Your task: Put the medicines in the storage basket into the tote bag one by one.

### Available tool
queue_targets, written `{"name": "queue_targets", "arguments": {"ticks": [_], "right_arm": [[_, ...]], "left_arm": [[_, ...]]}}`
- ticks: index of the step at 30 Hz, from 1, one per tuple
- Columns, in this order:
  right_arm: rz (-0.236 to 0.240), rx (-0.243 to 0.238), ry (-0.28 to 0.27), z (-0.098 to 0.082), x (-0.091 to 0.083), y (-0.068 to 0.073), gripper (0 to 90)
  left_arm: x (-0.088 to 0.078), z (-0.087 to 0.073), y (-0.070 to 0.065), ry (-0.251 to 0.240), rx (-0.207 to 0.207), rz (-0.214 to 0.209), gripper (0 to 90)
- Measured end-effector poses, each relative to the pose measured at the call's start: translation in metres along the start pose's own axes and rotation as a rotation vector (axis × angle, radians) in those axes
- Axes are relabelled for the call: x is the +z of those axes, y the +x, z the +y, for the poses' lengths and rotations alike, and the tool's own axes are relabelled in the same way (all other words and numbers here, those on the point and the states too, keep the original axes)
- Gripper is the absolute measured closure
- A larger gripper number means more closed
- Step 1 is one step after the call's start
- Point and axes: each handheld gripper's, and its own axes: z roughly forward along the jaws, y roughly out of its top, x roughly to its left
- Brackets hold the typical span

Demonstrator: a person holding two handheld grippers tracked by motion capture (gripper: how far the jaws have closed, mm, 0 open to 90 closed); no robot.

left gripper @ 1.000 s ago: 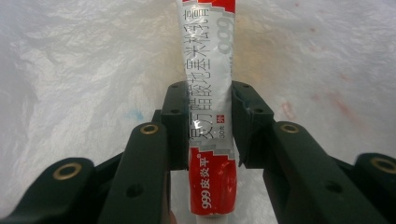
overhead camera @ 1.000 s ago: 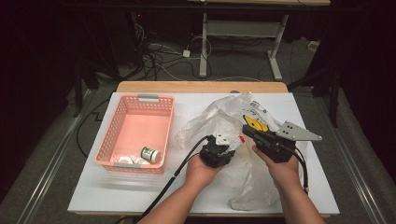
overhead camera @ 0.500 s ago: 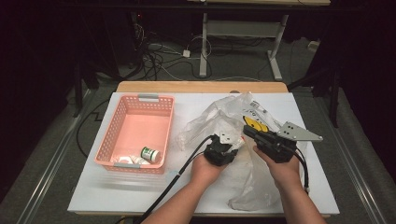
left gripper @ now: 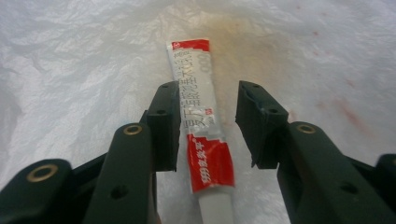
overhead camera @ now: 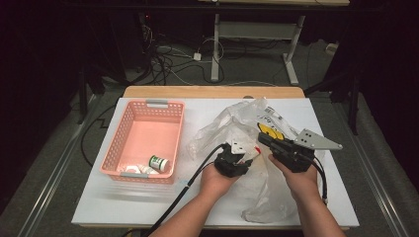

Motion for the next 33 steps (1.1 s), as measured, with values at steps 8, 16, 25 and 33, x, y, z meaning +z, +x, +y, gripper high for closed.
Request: {"name": "queue_targets", "arguments": {"ticks": [8, 16, 25, 33], "right_arm": [[-0.001, -0.007, -0.001, 0.000, -0.001, 0.000, 90.0], [-0.006, -0.009, -0.002, 0.001, -0.003, 0.001, 90.0], [-0.011, -0.005, 0.002, 0.000, -0.003, 0.001, 90.0], [-0.019, -0.002, 0.002, -0.001, -0.005, 0.000, 90.0]], "left_arm": [[-0.024, -0.016, -0.005, -0.054, 0.006, -0.063, 48.1], [-0.050, -0.034, -0.008, -0.053, 0.027, -0.083, 41.4], [-0.089, -0.046, -0.011, -0.079, 0.050, -0.113, 31.6], [-0.115, -0.054, -0.007, -0.074, 0.051, -0.088, 16.9]]}}
